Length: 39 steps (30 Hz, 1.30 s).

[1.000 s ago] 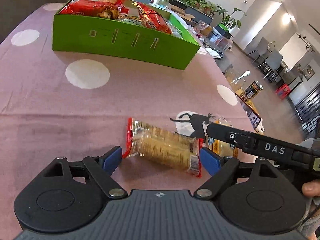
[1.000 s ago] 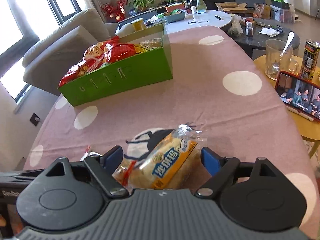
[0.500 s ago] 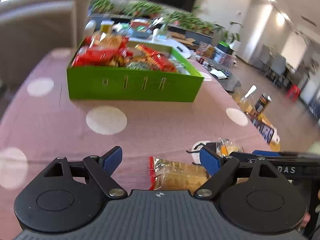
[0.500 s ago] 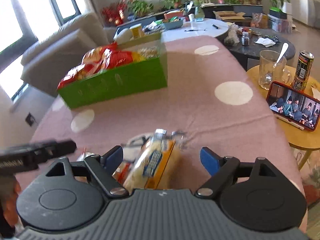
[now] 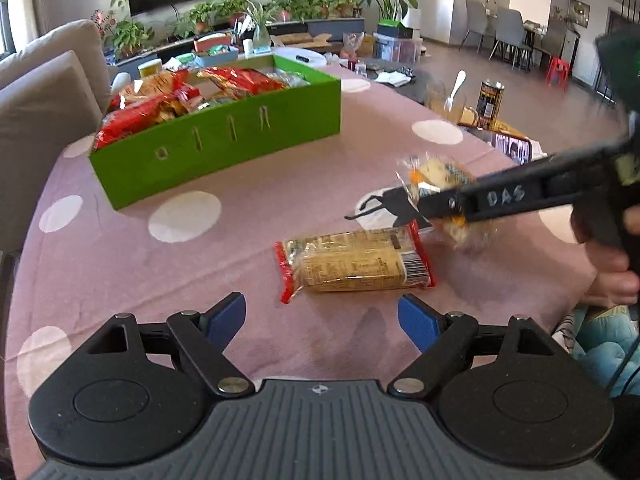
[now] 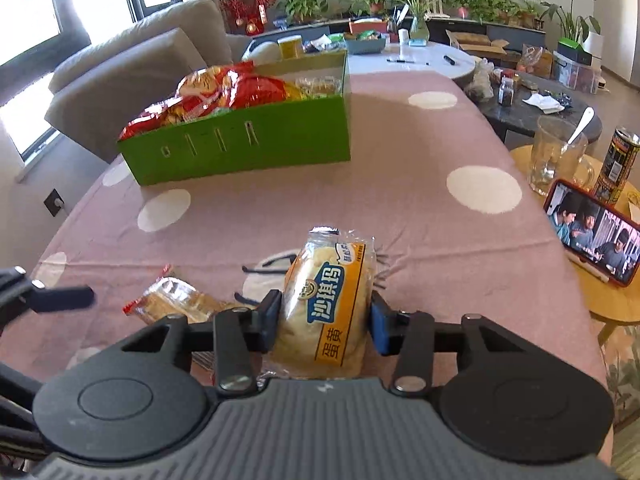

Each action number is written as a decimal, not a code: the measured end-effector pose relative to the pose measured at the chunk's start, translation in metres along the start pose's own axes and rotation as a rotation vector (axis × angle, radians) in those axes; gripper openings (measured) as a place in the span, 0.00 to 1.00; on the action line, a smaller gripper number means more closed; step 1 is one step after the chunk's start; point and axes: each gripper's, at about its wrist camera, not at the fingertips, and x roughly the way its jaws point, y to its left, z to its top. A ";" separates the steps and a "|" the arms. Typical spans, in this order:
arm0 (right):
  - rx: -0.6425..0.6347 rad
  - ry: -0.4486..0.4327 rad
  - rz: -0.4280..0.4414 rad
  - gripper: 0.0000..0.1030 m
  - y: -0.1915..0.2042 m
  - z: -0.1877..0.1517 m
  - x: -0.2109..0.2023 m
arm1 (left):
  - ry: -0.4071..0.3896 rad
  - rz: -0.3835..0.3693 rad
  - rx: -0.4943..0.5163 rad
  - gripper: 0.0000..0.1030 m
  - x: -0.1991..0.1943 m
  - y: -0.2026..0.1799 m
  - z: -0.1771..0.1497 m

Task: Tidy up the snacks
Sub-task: 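Grasp the bread roll packet with the right tool while the left tool grasps the cracker roll, then lift both bread packets and carry them over the green box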

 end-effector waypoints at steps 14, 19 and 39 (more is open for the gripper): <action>0.045 -0.041 0.028 0.70 -0.006 0.012 -0.009 | -0.048 0.026 0.154 0.81 0.022 -0.019 0.028; 0.059 -0.045 0.033 0.71 -0.009 0.012 -0.011 | -0.007 -0.033 0.207 0.81 0.010 -0.014 0.016; 0.055 -0.038 0.054 0.70 -0.004 0.014 -0.008 | 0.068 0.034 0.010 0.36 0.046 0.006 0.030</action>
